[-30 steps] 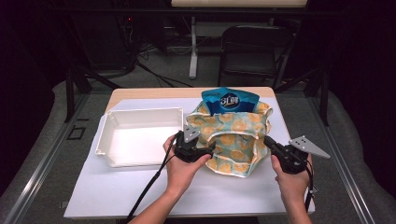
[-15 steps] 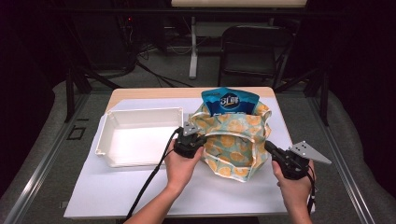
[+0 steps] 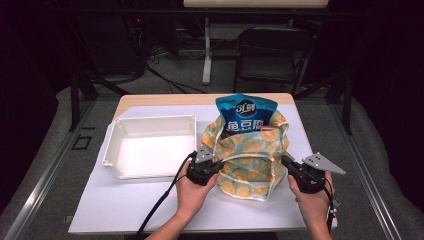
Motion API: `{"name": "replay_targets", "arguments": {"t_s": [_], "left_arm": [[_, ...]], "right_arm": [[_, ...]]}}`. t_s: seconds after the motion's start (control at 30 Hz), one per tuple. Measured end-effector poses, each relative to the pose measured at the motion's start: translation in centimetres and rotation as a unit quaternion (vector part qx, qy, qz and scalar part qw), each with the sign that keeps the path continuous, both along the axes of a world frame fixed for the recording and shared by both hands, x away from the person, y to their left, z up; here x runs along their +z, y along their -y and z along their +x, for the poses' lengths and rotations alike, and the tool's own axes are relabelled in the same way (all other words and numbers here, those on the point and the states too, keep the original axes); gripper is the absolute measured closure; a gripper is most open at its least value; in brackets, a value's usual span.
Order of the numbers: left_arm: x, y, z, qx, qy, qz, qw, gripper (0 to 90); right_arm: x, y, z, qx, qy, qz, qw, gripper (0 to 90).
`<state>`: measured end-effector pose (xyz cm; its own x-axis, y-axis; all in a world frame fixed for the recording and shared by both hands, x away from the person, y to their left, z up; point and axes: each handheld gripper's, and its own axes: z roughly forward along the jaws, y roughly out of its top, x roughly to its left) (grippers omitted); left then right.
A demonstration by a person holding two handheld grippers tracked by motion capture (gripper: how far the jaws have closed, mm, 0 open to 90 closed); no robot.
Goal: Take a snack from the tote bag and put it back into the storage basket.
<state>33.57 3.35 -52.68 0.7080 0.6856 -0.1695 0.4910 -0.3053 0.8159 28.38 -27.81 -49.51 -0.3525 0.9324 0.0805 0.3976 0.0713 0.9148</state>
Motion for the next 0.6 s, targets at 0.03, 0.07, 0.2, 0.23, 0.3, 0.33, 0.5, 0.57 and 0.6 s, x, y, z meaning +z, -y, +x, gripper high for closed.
{"name": "replay_targets", "arguments": {"t_s": [0.03,0.07,0.2,0.23,0.3,0.33,0.5,0.57,0.6], "left_arm": [[-0.1,0.2,0.1,-0.003,-0.001,0.002,1.0,90.0],[-0.3,0.4,0.1,-0.006,-0.008,0.007,0.9999,90.0],[-0.8,0.7,0.4,-0.01,-0.013,0.018,0.9997,90.0],[-1.0,0.8,0.5,-0.008,-0.014,0.019,0.9997,90.0],[-1.3,0.9,0.7,-0.005,-0.017,0.023,0.9996,90.0],[-1.4,0.9,0.8,-0.002,-0.02,0.022,0.9996,90.0],[-1.6,1.1,1.1,0.005,-0.029,0.01,0.9995,89.6],[-1.3,0.9,1.0,0.008,-0.019,0.009,0.9997,89.6],[-1.2,0.9,0.9,0.008,-0.017,0.01,0.9998,89.6]], "right_arm": [[-0.2,0.1,0.1,-0.003,-0.007,-0.006,1.0,90.0],[-0.3,0.1,0.2,-0.002,-0.012,-0.007,0.9999,90.0],[-1.3,0.4,0.8,-0.01,-0.042,-0.009,0.999,90.0],[-1.6,0.5,1.0,-0.011,-0.047,-0.009,0.9988,90.0],[-2.2,0.4,1.5,-0.011,-0.058,-0.013,0.9982,90.0],[-2.5,0.2,1.7,-0.012,-0.06,-0.014,0.998,90.0],[-2.9,-0.3,2.7,-0.014,-0.062,0.002,0.998,90.0],[-2.7,-0.3,2.6,-0.016,-0.055,0.002,0.9983,90.0],[-2.4,-0.5,2.6,-0.02,-0.043,0.003,0.9989,90.0]]}}
